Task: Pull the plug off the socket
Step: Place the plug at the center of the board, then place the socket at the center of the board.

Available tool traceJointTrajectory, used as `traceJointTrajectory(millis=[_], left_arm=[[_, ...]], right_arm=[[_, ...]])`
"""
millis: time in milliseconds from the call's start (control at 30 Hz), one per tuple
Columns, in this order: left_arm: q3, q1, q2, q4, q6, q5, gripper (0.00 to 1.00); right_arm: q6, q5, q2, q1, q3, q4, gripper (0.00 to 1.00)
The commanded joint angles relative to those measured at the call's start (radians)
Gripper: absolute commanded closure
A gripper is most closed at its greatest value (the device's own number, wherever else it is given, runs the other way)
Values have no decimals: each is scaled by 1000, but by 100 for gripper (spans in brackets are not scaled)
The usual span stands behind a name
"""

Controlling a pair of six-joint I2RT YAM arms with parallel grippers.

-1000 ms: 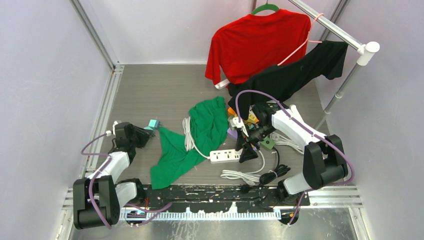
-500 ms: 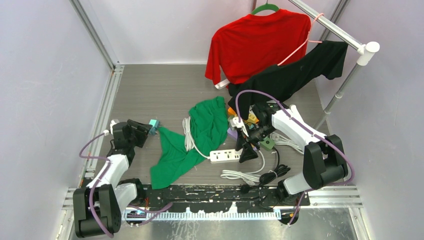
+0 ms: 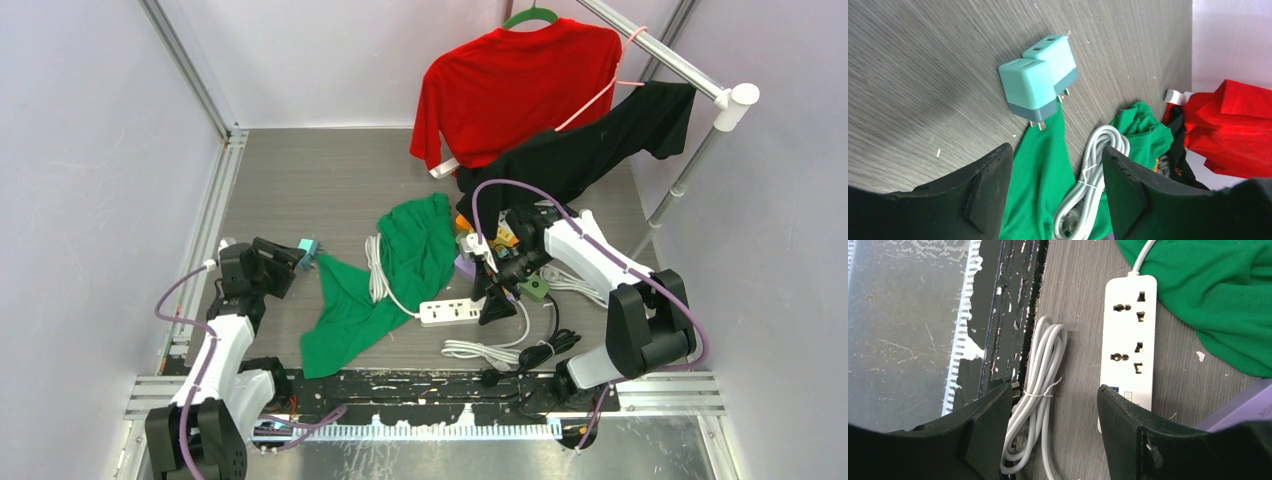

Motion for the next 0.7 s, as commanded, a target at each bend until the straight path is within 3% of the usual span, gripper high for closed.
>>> traceJointTrajectory(millis=[0,167,300,667], left_arm=[[45,6,-61,-47,-18,74,34],[39,-8,-102,-43,-20,157,33],[9,-63,-112,76,-13,234,33],[-10,-421,43,558,121,371,32]], right_arm=[[-16,-8,-30,-7,6,-4,32],[-16,-7,-26,-6,6,-4,32],[-18,-5,-26,-5,6,-4,32],[-20,-3,-31,-24,6,-7,32]])
